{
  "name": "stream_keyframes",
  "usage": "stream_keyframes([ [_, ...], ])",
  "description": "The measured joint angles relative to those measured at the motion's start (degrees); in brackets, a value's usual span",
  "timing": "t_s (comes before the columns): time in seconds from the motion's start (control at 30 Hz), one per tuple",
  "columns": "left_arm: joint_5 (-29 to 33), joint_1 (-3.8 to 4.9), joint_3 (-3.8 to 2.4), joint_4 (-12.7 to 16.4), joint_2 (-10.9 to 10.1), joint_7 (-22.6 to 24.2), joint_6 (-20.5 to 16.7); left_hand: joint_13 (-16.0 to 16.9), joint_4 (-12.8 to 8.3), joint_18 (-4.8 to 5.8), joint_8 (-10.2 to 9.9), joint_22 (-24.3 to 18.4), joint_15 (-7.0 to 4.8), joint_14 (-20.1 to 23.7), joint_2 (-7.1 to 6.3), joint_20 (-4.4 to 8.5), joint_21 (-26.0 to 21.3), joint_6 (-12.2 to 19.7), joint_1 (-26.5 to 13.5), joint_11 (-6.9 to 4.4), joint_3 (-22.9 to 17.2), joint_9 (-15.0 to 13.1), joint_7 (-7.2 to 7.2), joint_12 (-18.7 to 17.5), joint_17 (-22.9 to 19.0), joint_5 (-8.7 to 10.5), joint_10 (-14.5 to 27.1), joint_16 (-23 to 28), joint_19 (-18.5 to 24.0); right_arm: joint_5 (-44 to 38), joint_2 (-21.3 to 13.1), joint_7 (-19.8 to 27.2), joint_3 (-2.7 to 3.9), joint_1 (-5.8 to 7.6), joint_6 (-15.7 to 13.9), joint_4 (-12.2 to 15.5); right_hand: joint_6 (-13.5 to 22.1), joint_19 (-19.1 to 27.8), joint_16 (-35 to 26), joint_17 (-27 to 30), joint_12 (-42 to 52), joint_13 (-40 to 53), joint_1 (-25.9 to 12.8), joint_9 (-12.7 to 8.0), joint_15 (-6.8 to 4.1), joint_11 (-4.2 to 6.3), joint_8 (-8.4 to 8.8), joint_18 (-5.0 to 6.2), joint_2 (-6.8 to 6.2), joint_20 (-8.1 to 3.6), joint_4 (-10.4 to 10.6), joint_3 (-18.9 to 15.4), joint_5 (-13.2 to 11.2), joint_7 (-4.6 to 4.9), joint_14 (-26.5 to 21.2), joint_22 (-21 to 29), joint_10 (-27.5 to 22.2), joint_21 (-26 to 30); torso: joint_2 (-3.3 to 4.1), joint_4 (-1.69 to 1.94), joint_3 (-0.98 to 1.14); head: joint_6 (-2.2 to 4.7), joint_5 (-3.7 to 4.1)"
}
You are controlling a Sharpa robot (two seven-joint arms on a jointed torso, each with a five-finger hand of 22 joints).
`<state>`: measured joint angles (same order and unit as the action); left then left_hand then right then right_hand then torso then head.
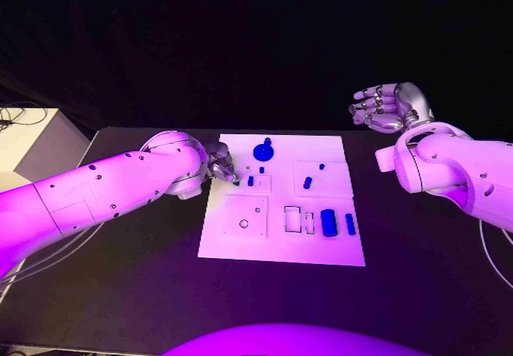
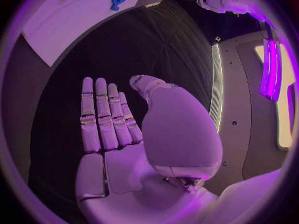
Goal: Assemble the parts on the task board
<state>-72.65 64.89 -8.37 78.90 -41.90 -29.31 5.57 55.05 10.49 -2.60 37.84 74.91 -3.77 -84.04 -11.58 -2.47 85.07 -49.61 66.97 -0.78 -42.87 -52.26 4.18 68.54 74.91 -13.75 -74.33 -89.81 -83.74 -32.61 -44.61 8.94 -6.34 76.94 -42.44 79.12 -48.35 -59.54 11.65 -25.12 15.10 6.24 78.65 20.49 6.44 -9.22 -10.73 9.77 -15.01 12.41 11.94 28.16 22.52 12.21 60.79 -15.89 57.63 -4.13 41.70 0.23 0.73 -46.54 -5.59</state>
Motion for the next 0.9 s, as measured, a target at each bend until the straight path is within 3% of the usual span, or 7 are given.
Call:
stream_keyframes([
  [0.9,0.01,0.08,0.15,-2.04,1.65,-0.13,0.70,-0.01,0.16,0.00,0.42,0.00,0.00,0.00,-0.26,0.00,0.00,-0.72,-0.27,-0.13,-0.16,-0.09,-0.26,0.00,0.00,0.07,-0.34,0.00,0.00,0.01,-0.05,-0.04,0.00,-0.04,0.08,0.06,0.00,0.00,-0.22,0.16,0.00,-0.18,0.00,0.00,0.00,0.00,0.00,0.00,0.00,0.00,0.00,0.00,0.00,0.00,0.00,0.23,0.00,-0.02,0.01,-0.07,0.07,-0.44,0.26],
])
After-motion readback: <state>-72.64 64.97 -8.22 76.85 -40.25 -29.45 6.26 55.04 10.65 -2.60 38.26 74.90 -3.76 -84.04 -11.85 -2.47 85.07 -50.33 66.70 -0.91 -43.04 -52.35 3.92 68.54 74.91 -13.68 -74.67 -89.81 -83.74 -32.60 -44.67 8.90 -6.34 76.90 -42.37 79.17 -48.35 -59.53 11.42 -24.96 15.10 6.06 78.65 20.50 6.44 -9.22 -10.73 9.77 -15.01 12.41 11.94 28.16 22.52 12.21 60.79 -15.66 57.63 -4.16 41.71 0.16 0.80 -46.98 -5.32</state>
